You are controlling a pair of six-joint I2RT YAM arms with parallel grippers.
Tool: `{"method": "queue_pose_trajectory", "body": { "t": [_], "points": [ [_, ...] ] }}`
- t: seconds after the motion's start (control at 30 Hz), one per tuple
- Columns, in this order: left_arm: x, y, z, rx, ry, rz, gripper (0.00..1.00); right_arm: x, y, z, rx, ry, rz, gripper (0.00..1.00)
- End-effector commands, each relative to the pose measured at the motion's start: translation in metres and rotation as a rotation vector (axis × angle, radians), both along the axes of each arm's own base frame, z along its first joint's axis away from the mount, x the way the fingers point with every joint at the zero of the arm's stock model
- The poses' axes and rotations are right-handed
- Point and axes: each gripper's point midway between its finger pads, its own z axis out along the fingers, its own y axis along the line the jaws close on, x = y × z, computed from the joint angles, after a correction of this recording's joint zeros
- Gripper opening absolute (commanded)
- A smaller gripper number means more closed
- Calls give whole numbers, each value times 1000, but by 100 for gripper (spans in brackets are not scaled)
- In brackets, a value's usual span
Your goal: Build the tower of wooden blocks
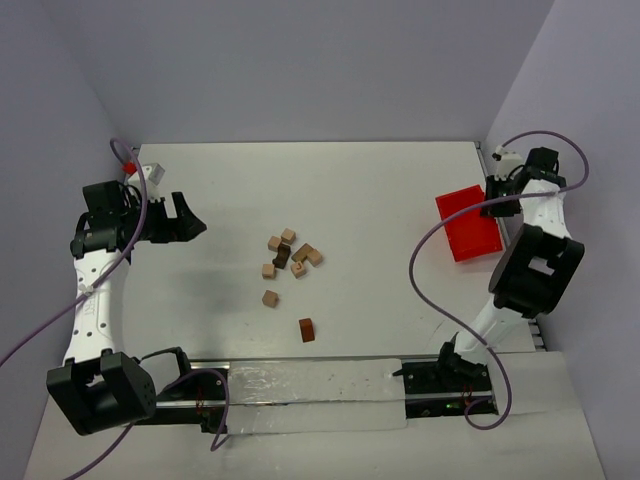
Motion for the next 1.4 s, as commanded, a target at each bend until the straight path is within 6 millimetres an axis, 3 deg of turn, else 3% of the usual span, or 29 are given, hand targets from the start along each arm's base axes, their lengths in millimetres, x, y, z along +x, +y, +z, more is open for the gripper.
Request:
{"method": "queue_pose_trajectory", "body": {
  "t": [0.0, 0.3, 0.47, 0.57, 0.63, 0.8, 0.9, 0.97, 1.03, 1.27, 1.37],
  "points": [
    [5, -5, 18, -21, -52, -40, 98, 22, -1, 12, 75, -50, 70, 0],
    [5, -3, 19, -28, -58, -25, 96, 45, -17, -17, 100, -10, 45, 0],
    [5, 1, 17, -16, -52, -6, 96, 44, -28, -39, 73, 26, -17, 0],
    [7, 4, 18, -8, -63, 3, 96, 38, -28, -51, 74, 60, -29, 6],
    [8, 4, 17, -9, -64, 2, 96, 36, -28, -52, 71, 64, -33, 15],
    [10, 3, 13, -18, -51, -7, 96, 32, -28, -46, 63, 63, -38, 61],
    [11, 4, 13, -15, -56, -1, 96, 28, -27, -41, 50, 58, -30, 79],
    [12, 3, 15, -21, -71, -7, 96, 23, -27, -32, 24, 51, -23, 93],
    [13, 1, 18, -25, -82, -22, 96, 21, -27, -24, 10, 42, -14, 99],
    [3, -16, 23, -24, -86, -210, 94, 12, -2, 69, -54, -129, 74, 100],
    [-4, -29, 21, -32, -57, -300, 90, 5, 25, 98, -65, -188, 141, 100]
  ]
}}
